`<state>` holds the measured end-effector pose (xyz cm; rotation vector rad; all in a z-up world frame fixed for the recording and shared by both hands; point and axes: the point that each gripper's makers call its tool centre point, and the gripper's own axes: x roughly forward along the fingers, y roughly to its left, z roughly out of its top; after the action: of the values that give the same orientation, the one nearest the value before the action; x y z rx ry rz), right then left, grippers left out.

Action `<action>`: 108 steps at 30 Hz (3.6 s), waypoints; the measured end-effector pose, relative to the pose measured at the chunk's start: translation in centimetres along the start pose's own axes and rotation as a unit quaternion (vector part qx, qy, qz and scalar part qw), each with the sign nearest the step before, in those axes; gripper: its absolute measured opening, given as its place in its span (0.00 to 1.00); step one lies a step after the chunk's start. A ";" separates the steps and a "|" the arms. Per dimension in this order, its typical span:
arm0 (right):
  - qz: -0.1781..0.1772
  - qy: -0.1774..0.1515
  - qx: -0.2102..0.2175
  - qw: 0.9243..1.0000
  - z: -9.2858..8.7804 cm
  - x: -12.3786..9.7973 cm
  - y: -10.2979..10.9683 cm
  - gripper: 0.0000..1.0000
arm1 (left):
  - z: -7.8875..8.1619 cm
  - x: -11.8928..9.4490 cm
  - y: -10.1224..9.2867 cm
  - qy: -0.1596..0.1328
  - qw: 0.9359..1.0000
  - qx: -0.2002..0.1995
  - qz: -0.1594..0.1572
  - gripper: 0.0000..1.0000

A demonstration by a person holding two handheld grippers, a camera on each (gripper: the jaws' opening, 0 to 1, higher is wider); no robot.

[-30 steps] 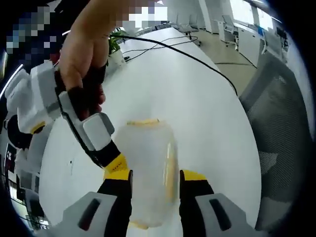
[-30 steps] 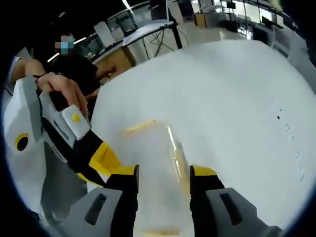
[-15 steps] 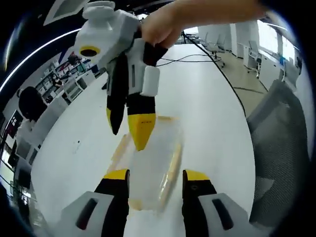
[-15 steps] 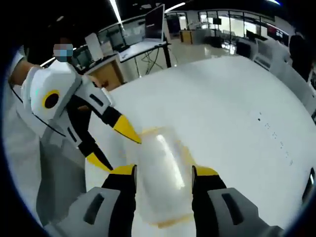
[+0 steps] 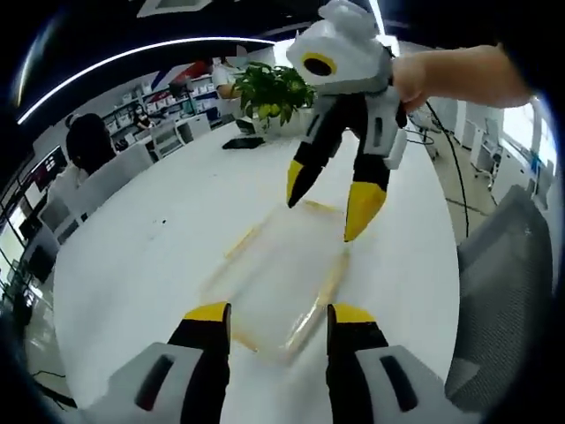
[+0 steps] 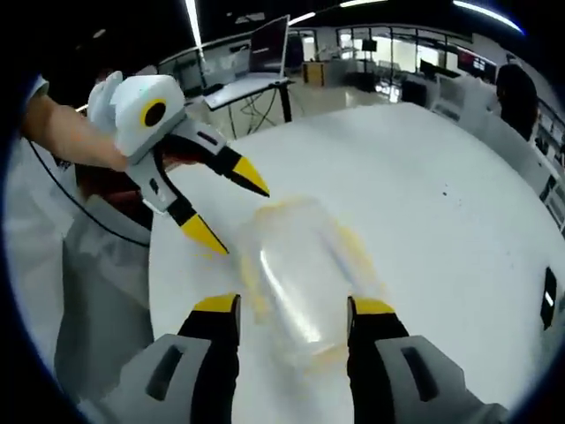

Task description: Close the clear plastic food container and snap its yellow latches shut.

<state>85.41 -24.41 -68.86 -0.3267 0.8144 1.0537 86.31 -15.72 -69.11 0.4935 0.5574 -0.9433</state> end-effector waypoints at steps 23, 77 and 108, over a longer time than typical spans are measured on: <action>-0.071 -0.027 0.072 0.994 -6.9 1.2 0.8 0.56 | -4.0 0.9 -0.8 0.016 0.999 -0.012 0.025 0.41; -0.134 -0.057 0.042 0.989 -4.7 5.2 -0.5 0.37 | -6.9 1.9 1.3 0.042 0.997 -0.034 0.058 0.37; -0.179 -0.101 0.096 0.974 -4.3 -1.3 5.0 0.51 | -6.3 -7.6 -2.6 -0.021 0.978 -0.159 0.134 0.40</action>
<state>78.86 -25.43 -70.12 -0.1881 0.6384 0.6533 79.06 -8.52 -69.40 0.2516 0.5752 -0.5911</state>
